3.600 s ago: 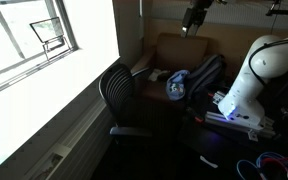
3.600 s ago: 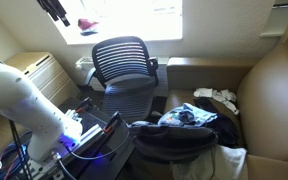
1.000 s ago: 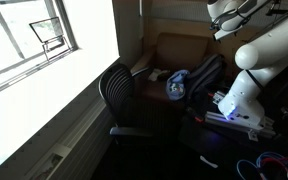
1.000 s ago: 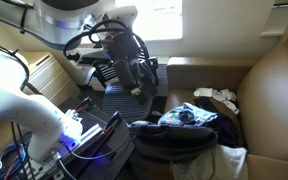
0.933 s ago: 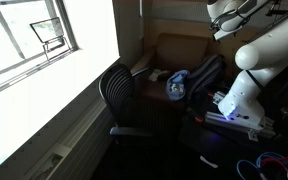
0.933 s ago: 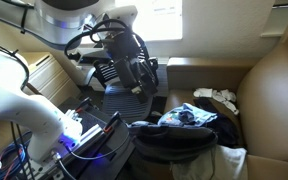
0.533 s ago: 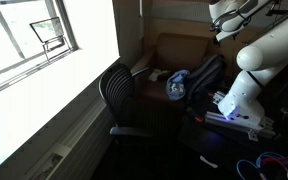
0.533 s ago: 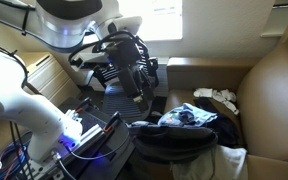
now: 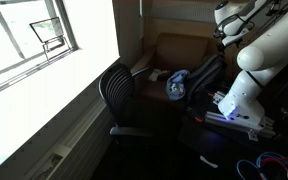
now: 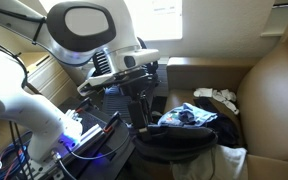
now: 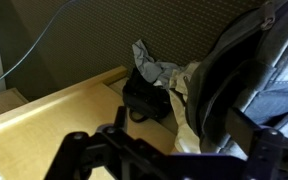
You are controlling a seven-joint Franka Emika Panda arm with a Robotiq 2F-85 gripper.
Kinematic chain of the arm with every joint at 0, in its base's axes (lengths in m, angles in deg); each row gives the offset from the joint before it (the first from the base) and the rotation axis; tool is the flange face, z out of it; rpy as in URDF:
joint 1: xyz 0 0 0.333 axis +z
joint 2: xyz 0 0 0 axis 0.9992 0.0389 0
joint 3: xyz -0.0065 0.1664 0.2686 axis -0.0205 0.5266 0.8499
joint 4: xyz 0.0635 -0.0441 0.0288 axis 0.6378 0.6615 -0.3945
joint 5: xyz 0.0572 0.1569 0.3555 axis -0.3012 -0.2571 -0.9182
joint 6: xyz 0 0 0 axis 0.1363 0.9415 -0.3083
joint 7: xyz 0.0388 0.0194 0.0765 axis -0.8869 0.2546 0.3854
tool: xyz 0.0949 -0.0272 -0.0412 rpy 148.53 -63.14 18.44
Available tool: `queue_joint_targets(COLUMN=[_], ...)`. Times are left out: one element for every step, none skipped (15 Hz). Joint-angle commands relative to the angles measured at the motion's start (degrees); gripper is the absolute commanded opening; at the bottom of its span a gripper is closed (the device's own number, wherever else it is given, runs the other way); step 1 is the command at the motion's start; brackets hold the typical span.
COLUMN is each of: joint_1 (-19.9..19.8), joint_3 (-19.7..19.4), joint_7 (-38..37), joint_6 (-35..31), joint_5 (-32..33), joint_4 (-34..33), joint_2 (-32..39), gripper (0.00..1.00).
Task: Put the bag on the chair.
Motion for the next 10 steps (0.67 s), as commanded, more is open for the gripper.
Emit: queue_joint_targets(joint_1=[1.01,1.52,1.79,2.03,1.91,1.29,0.35,0.41,0.32,0.28], joint_3=[-0.85,-2.01,-2.23,-2.75,-2.53,-1.95,-1.27,-0.71,-0.62,-0.59], joint_7=[6.50,11.30,14.35,18.22,19.07,17.31,13.99,15.83,15.06,14.82], joint_6=[1.05,-0.71,-0.65,-1.39,-2.04,-3.83,-7.01,-3.05,-4.71,-5.27], joint_5=[-5.54,-9.29,-12.95,-16.92,-18.93,-18.84,-16.57,-17.43,-17.33,-17.35], joint_4=[-0.17,-0.24,-0.39,-0.32,-0.14,0.37,1.17,0.33,0.40,0.40], joint_2=[1.34,2.76,3.66,4.36,4.60,4.06,2.94,3.14,3.16,3.15], gripper=[1.00,1.00,1.00,1.00,1.00,1.00,1.00,1.00,1.00,1.00])
